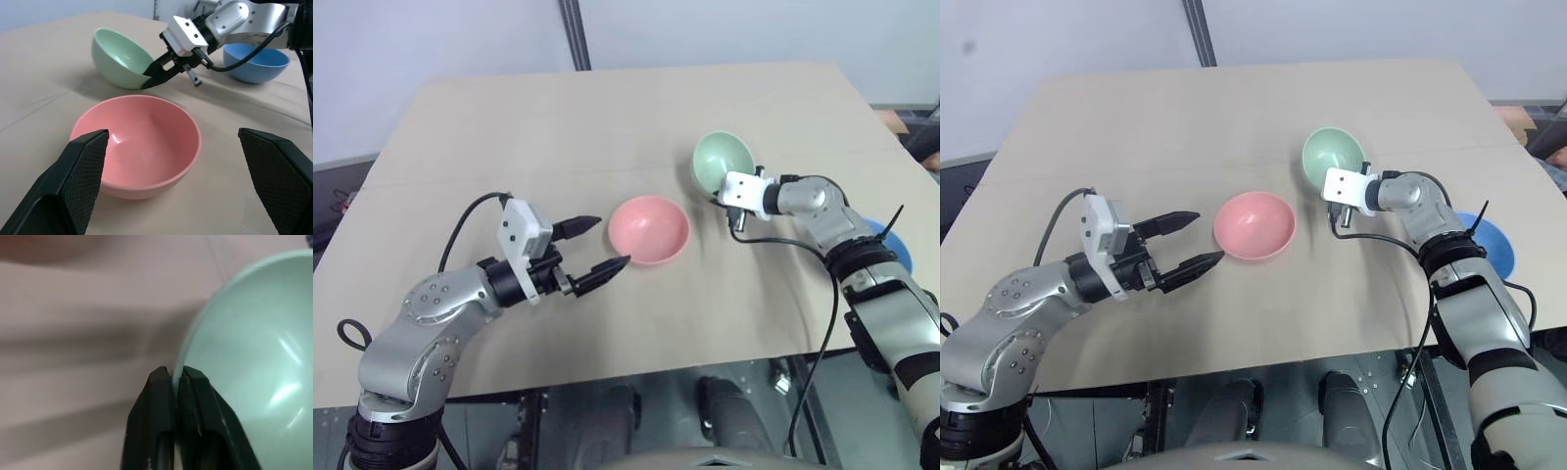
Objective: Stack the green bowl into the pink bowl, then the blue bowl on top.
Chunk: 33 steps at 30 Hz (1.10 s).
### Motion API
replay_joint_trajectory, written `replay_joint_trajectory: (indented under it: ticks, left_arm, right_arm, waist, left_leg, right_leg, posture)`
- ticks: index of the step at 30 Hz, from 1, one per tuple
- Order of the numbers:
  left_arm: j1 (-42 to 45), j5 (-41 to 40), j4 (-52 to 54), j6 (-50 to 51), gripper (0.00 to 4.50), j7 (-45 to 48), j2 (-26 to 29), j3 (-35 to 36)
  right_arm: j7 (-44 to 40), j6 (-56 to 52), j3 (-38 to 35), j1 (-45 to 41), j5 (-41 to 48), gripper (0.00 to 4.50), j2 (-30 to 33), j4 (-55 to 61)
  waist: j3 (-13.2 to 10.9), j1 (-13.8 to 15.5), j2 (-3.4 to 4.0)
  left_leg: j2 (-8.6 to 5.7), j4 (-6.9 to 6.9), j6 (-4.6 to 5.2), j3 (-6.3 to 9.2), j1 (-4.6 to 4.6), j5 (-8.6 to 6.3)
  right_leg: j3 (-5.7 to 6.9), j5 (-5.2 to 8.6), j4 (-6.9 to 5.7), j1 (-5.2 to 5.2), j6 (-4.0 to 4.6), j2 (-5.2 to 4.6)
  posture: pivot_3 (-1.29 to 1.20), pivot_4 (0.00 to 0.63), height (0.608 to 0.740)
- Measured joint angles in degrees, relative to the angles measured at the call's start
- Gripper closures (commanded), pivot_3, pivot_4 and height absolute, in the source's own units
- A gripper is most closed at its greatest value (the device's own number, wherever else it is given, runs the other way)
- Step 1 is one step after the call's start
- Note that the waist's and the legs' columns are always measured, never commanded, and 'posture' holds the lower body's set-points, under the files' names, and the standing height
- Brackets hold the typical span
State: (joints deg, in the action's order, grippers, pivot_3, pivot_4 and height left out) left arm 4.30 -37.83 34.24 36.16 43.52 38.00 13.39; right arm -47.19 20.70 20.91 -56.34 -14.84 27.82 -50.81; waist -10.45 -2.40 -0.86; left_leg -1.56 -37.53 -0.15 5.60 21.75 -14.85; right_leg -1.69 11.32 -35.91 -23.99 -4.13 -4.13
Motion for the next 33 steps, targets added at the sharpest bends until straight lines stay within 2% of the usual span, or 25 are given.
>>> replay_joint_trajectory:
  ticks: [3,5,8,10,13,16,17,19,20,24,27,33]
  left_arm:
    - [-0.1,0.5,-0.1,-0.8,0.0,-1.1,0.0,0.0]
    - [-0.3,1.1,-0.7,-1.9,0.0,-1.2,0.0,-0.2]
    - [-1.3,1.8,-3.9,-4.1,0.0,-0.2,-0.8,-0.4]
    - [-2.6,1.6,-6.2,-5.5,0.0,1.4,-1.1,-0.3]
    - [-3.6,1.0,-7.9,-7.1,0.0,4.5,-1.1,-0.1]
    - [-3.7,0.9,-8.5,-8.8,0.0,6.2,-1.1,0.0]
    - [-3.7,0.8,-8.6,-9.1,0.0,6.5,-1.1,0.0]
    - [-3.5,0.5,-8.8,-9.3,0.0,6.7,-1.3,-0.1]
    - [-3.4,0.4,-8.9,-9.6,0.0,6.7,-1.7,-0.1]
    - [-3.5,-1.1,-8.8,-9.6,0.0,7.5,-2.1,-0.1]
    - [-3.6,-2.8,-8.5,-9.7,0.0,9.5,-1.9,-0.2]
    - [-0.4,-4.1,-8.3,-10.4,0.0,15.6,-0.2,-2.6]
  right_arm:
    - [-2.4,0.1,-0.3,0.2,0.8,4.39,0.4,2.7]
    - [-6.5,-1.5,-2.0,2.0,4.9,4.39,1.0,9.4]
    - [-14.9,-11.2,-4.3,7.9,16.5,4.39,1.7,30.3]
    - [-17.5,-18.4,-4.1,11.1,21.3,4.39,2.0,43.1]
    - [-19.3,-26.7,-3.2,12.8,24.1,4.39,3.0,54.0]
    - [-19.3,-32.2,-1.5,12.8,24.4,4.39,2.0,57.7]
    - [-19.1,-33.3,-0.5,12.8,24.1,3.79,1.2,57.6]
    - [-18.4,-34.2,1.1,12.4,22.5,3.03,-0.2,55.9]
    - [-17.6,-34.3,1.9,12.1,21.2,2.51,-1.1,53.6]
    - [-14.0,-34.6,1.3,12.3,18.7,1.1,-1.1,51.9]
    - [-11.0,-37.9,-4.1,15.1,21.0,1.1,-0.4,56.1]
    - [-3.5,-53.7,-19.4,30.4,29.9,1.1,4.0,74.9]
  waist:
    - [0.0,0.0,0.02]
    - [0.0,0.1,0.02]
    - [0.0,0.0,0.05]
    - [0.0,0.1,0.05]
    - [0.0,0.3,0.05]
    - [0.0,0.4,0.03]
    - [0.0,0.4,0.03]
    - [0.0,0.3,0.03]
    - [0.0,0.3,0.04]
    - [0.0,0.4,0.03]
    - [0.0,0.7,0.02]
    - [0.0,1.8,0.03]
  left_leg:
    - [0.0,0.02,0.01,-0.01,0.02,0.0]
    - [0.0,0.07,0.02,0.01,0.02,-0.01]
    - [0.05,0.18,0.11,0.05,0.03,-0.07]
    - [0.06,0.18,0.19,0.04,0.08,-0.13]
    - [0.04,0.12,0.2,0.04,0.07,-0.14]
    - [0.04,0.1,0.2,0.02,0.0,-0.14]
    - [0.05,0.1,0.2,0.03,-0.02,-0.14]
    - [0.05,0.09,0.18,0.02,-0.04,-0.13]
    - [0.05,0.09,0.16,0.02,-0.04,-0.11]
    - [0.04,0.09,0.13,0.04,0.07,-0.09]
    - [0.04,0.09,0.11,0.08,0.12,-0.09]
    - [-0.01,0.13,0.14,0.05,0.2,-0.12]
  right_leg:
    - [-0.01,0.0,0.0,-0.02,0.0,0.0]
    - [-0.01,0.0,0.02,-0.03,0.0,0.0]
    - [0.02,0.0,0.03,-0.07,0.0,0.0]
    - [0.02,0.01,0.02,-0.15,0.01,0.0]
    - [0.04,0.01,0.0,-0.12,0.0,-0.01]
    - [0.04,0.0,0.0,-0.06,0.0,0.0]
    - [0.04,0.01,0.0,-0.04,0.0,0.02]
    - [0.04,0.0,-0.02,-0.03,0.0,0.03]
    - [0.04,0.0,-0.02,-0.04,0.01,0.03]
    - [0.05,0.0,-0.02,-0.12,0.01,0.01]
    - [0.08,0.0,0.0,-0.14,0.01,-0.01]
    - [0.07,0.01,0.04,-0.18,0.02,-0.05]
  posture:
    - [0.0,0.15,0.74]
    - [0.0,0.15,0.74]
    - [0.0,0.15,0.74]
    - [0.0,0.15,0.74]
    - [0.0,0.15,0.74]
    - [0.0,0.15,0.74]
    - [0.0,0.15,0.74]
    - [0.0,0.15,0.74]
    - [0.0,0.15,0.74]
    - [0.0,0.15,0.74]
    - [0.0,0.15,0.74]
    - [0.0,0.15,0.74]
